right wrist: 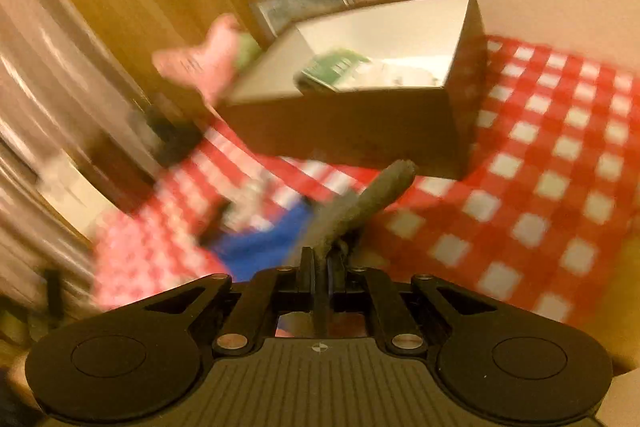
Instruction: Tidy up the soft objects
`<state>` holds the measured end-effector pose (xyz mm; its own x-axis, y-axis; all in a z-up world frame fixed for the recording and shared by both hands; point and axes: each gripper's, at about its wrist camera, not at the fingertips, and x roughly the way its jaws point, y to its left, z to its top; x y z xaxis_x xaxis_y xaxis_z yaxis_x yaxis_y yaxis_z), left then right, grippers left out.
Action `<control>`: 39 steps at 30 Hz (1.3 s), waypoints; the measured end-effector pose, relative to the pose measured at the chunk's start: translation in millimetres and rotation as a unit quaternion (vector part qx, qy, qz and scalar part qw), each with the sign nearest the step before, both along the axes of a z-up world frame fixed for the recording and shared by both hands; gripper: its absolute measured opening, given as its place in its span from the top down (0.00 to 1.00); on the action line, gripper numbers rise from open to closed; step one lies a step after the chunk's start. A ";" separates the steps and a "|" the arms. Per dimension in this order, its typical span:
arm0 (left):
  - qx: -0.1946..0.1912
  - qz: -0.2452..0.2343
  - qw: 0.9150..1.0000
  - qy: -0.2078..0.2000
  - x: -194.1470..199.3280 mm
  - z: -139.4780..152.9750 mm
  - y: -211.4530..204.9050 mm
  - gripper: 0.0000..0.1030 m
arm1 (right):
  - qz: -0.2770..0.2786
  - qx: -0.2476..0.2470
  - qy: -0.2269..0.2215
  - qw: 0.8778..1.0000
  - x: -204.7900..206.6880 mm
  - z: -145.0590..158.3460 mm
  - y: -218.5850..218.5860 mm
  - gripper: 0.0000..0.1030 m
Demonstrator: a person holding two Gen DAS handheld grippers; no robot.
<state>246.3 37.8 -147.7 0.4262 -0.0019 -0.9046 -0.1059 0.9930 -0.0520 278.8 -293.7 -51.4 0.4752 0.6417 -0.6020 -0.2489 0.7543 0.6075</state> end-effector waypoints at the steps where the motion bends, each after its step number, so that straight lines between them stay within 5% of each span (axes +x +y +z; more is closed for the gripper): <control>1: 0.006 -0.006 1.000 -0.003 0.9 -0.1 -1.3 0.74 | -0.007 0.011 -0.005 1.000 -0.1 3.2 -3.1 0.95; 3: 0.003 -0.006 1.000 -0.014 1.2 3.9 -0.3 0.94 | -0.017 0.015 -0.010 1.000 1.7 9.8 -8.3 0.95; 9: -0.005 -0.014 0.999 -0.047 -1.3 30.8 2.7 0.95 | 0.027 -0.016 -0.133 0.991 -9.2 61.7 8.1 0.95; 14: -0.006 -0.010 0.997 -0.071 -6.9 52.3 6.5 0.95 | 0.022 0.036 -0.189 0.981 -16.2 92.8 13.6 0.95; 24: -0.019 0.006 0.994 -0.106 -19.3 92.3 15.9 0.95 | 0.000 0.067 -0.206 0.976 -1.6 145.8 18.9 0.96; 32: -0.021 0.011 0.992 -0.121 -27.9 107.9 16.3 0.95 | 0.042 0.065 -0.249 0.965 7.3 181.8 49.8 0.99; 39: -0.023 0.011 0.992 -0.126 -28.8 118.4 15.3 0.95 | 0.087 -0.033 -0.192 0.977 19.1 143.0 74.0 0.99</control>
